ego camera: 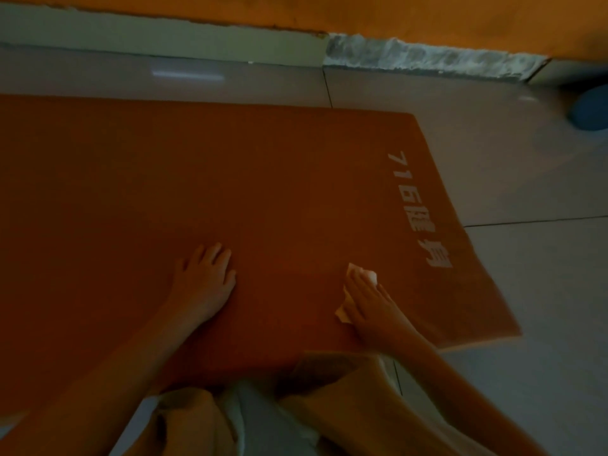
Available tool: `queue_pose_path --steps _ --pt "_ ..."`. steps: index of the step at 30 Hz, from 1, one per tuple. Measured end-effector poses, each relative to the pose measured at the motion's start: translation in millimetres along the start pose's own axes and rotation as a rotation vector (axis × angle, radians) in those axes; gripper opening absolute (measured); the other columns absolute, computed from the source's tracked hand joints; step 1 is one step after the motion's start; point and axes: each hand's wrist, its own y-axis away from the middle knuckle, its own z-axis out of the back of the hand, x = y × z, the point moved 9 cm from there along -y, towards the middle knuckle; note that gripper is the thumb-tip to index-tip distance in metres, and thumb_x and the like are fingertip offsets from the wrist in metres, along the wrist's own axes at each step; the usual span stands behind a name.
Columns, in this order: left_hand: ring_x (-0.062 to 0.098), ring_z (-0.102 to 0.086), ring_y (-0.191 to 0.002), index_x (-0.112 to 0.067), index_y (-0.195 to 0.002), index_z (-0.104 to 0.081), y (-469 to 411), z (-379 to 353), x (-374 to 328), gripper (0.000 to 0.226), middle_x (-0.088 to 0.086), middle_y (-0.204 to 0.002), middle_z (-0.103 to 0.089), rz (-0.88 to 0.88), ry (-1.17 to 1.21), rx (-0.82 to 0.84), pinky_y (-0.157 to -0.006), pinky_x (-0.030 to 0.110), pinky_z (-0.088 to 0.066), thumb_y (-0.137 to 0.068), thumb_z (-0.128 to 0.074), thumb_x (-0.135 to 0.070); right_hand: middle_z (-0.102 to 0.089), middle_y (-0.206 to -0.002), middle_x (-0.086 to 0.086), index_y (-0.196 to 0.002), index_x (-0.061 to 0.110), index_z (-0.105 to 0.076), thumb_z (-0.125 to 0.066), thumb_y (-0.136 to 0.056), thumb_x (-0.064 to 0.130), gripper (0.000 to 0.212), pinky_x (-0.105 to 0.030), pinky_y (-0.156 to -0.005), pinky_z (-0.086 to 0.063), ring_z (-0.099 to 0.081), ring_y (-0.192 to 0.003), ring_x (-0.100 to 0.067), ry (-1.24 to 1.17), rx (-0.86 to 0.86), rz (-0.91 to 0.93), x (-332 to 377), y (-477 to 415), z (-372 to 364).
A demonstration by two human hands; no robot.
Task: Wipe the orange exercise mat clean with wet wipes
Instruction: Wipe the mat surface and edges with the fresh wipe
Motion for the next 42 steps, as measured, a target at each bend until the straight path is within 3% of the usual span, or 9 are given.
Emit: queue_pose_path --steps 5,8,11,14,16,23,31,37,42 --pt "0.027 -0.012 -0.146 -0.02 -0.152 -0.022 -7 2 -6 0.056 0.003 -0.159 -0.015 0.032 -0.025 -0.077 -0.118 0.049 -0.015 -0.102 -0.025 -0.047 0.02 -0.155 0.005 -0.152 0.018 0.008 -0.013 -0.103 0.042 0.058 -0.023 -0.109 0.016 0.023 -0.139 -0.007 -0.031 -0.007 0.183 42 -10 2" --pt "0.027 -0.013 -0.146 -0.022 -0.152 -0.019 -10 0 -15 0.061 0.006 -0.157 -0.016 0.039 -0.009 -0.102 -0.118 0.049 -0.017 -0.1 -0.026 -0.052 0.024 -0.15 0.009 -0.146 0.025 0.016 0.016 -0.079 0.062 0.076 -0.019 -0.106 0.021 0.026 -0.138 -0.006 0.049 0.033 0.285 32 8 -4" --pt "0.025 -0.005 -0.148 -0.025 -0.154 -0.015 -11 -5 -18 0.059 0.003 -0.16 -0.008 0.025 0.016 -0.137 -0.119 0.048 -0.01 -0.101 -0.024 -0.05 0.027 -0.149 0.004 -0.142 0.022 0.021 0.036 -0.069 0.065 0.087 -0.028 -0.114 0.014 0.024 -0.141 -0.012 0.127 0.009 0.19 -3 -3 3" --pt "0.02 0.004 -0.149 -0.025 -0.154 -0.013 -9 -6 -20 0.057 -0.005 -0.162 0.0 -0.026 0.041 -0.177 -0.118 0.045 -0.001 -0.102 -0.023 -0.047 0.022 -0.154 -0.01 -0.149 0.006 0.011 -0.004 -0.103 0.039 0.059 -0.036 -0.116 0.007 0.017 -0.145 -0.025 0.178 -0.03 0.053 -15 -37 17" --pt "0.017 0.003 -0.149 -0.024 -0.154 -0.015 -8 -6 -25 0.055 -0.006 -0.162 -0.003 -0.09 0.019 -0.188 -0.119 0.044 0.0 -0.103 -0.022 -0.044 0.017 -0.156 -0.019 -0.151 0.002 0.005 -0.014 -0.104 0.027 0.056 -0.042 -0.117 0.005 0.016 -0.145 -0.032 0.175 -0.043 0.049 -1 -52 19" --pt "0.012 -0.005 -0.148 -0.024 -0.152 -0.022 -9 -2 -25 0.053 -0.007 -0.16 -0.012 -0.097 0.102 -0.207 -0.118 0.036 -0.002 -0.103 -0.029 -0.04 0.023 -0.149 0.006 -0.151 0.016 0.009 -0.016 -0.105 0.037 0.057 -0.026 -0.112 0.013 0.025 -0.136 -0.01 0.037 -0.009 0.311 31 -22 16" --pt "0.014 -0.013 -0.147 -0.022 -0.15 -0.028 -10 -1 -24 0.065 -0.006 -0.158 -0.02 -0.112 0.103 -0.226 -0.118 0.039 -0.009 -0.092 -0.018 -0.049 0.016 -0.159 -0.01 -0.151 0.007 0.009 -0.012 -0.104 0.034 0.058 -0.037 -0.118 0.007 0.017 -0.146 -0.022 0.067 -0.067 0.066 4 -90 33" --pt "0.015 -0.012 -0.147 -0.023 -0.15 -0.028 -12 -4 -21 0.061 -0.006 -0.158 -0.02 -0.106 0.109 -0.227 -0.119 0.041 -0.01 -0.096 -0.019 -0.05 0.015 -0.155 0.005 -0.152 0.016 0.005 -0.016 -0.105 0.037 0.056 -0.026 -0.112 0.013 0.023 -0.138 -0.008 0.015 0.001 0.377 40 -51 22" --pt "0.013 -0.012 -0.147 -0.025 -0.15 -0.028 -12 -6 -22 0.067 -0.008 -0.158 -0.02 -0.103 0.116 -0.224 -0.119 0.041 -0.01 -0.09 -0.018 -0.051 0.009 -0.16 0.004 -0.153 0.024 0.004 0.015 -0.085 0.051 0.073 -0.04 -0.113 0.015 0.019 -0.142 -0.012 0.247 -0.041 0.276 1 -79 35"
